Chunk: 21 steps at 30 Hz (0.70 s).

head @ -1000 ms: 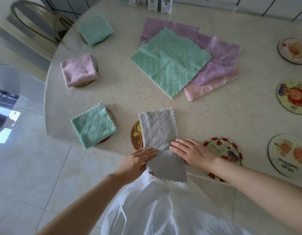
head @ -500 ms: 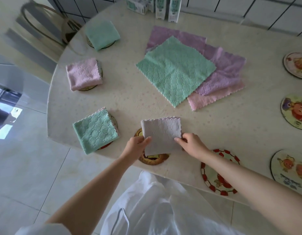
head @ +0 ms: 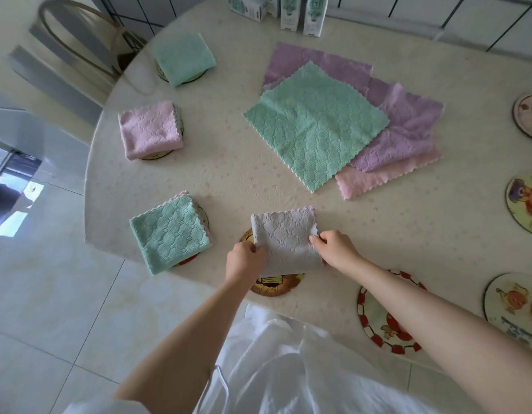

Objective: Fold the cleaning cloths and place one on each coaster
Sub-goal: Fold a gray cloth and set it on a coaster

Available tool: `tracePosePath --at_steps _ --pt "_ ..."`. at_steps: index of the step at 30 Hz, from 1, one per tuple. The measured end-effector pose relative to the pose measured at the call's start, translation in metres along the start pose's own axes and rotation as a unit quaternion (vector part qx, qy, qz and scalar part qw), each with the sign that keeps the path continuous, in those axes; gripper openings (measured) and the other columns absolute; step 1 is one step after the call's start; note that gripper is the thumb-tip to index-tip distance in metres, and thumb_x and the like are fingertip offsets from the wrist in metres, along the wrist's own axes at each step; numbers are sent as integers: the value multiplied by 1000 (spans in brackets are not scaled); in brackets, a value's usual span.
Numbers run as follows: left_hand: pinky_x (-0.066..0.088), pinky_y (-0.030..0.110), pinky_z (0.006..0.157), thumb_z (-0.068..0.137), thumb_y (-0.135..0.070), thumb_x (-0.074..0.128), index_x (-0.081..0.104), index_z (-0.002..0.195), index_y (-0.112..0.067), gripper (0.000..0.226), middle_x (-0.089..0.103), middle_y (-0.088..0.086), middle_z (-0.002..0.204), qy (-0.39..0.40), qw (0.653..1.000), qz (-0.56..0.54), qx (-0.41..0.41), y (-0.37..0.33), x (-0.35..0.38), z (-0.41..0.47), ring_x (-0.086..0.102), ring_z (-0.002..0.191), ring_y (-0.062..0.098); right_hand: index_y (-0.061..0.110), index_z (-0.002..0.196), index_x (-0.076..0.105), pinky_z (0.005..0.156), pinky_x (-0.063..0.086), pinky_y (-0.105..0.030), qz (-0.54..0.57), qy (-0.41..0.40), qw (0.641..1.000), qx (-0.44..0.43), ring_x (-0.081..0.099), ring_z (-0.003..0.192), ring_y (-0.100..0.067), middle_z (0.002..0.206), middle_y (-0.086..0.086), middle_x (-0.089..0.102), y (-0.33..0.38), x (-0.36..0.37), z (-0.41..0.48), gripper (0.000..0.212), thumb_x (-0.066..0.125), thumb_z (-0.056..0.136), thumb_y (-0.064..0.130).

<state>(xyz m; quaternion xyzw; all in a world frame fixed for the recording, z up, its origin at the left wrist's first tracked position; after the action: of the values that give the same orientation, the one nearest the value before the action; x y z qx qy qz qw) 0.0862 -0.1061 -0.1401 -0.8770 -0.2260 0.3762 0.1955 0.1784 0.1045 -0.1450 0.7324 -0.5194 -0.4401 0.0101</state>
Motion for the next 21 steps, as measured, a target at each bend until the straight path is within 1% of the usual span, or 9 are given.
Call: tracePosePath --at_steps 2,4,7,9,11,12,14,17,21 --pt "35 28 51 88 -30 53 49 75 -13 22 54 1 69 -38 998 43 10 -5 -4 -3 50 64 22 16 54 30 51 27 -30 -5 -6 1000 8 43 52 -23 49 -1 39 0 0 1 48 49 93 36" --pt "43 33 65 88 -28 54 48 105 -16 21 58 1 96 -100 982 140 83 -17 -11 -11 55 84 26 17 54 34 53 33 -31 -26 -19 999 13 51 58 -28 53 -3 45 0 0 0 47 48 92 39" --pt "43 39 96 82 -15 61 36 138 -20 62 49 3 135 -143 890 298 315 -46 -1 -24 48 119 27 21 59 40 57 41 -32 -64 -32 997 21 59 69 -30 65 -4 56 -1 -1 -3 42 44 93 45" --pt "28 44 112 87 -19 58 34 144 -22 63 36 3 150 -93 835 345 418 -49 15 -31 30 140 26 20 67 44 58 42 -32 -75 -41 996 23 60 73 -31 70 -3 56 0 -4 -7 37 44 93 47" --pt "16 47 117 93 -38 43 31 147 -25 56 26 -1 156 -47 815 378 437 -41 24 -30 17 145 23 18 88 48 58 41 -32 -103 -80 992 5 60 79 -30 80 -1 54 5 -11 -16 27 48 93 45" --pt "12 48 117 93 -46 36 27 148 -26 59 22 -3 157 -30 810 398 430 -36 27 -27 13 146 22 16 101 48 58 42 -32 -138 -127 981 -41 60 82 -29 88 -2 54 15 -16 -23 27 52 91 42" --pt "3 51 116 92 -56 31 16 151 -30 66 11 -6 159 -12 802 429 414 -29 32 -21 5 146 22 14 116 47 60 48 -34 -230 -209 933 -181 58 86 -27 103 -6 55 44 -16 -43 42 64 84 35" --pt "0 51 115 91 -60 34 10 151 -32 71 1 -9 158 -5 809 436 395 -28 34 -16 -4 146 22 14 113 54 67 50 -33 -288 -217 876 -319 57 92 -25 109 -7 56 67 12 -65 47 74 74 30" --pt "0 50 115 91 -58 39 5 151 -34 73 -6 -12 158 -11 820 425 383 -26 35 -17 -9 146 19 14 103 61 70 50 -35 -273 -205 878 -335 58 96 -24 106 -3 59 61 30 -64 33 75 75 24"
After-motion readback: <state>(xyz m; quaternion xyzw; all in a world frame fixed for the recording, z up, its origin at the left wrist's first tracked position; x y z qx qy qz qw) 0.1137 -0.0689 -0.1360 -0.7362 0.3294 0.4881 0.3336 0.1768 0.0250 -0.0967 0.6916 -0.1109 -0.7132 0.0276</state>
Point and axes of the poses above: each hand's wrist, its own z-axis towards the middle knuckle, its own x-axis out of the palm, y = z × x, the point moved 9 cm from there along z, towards the middle knuckle
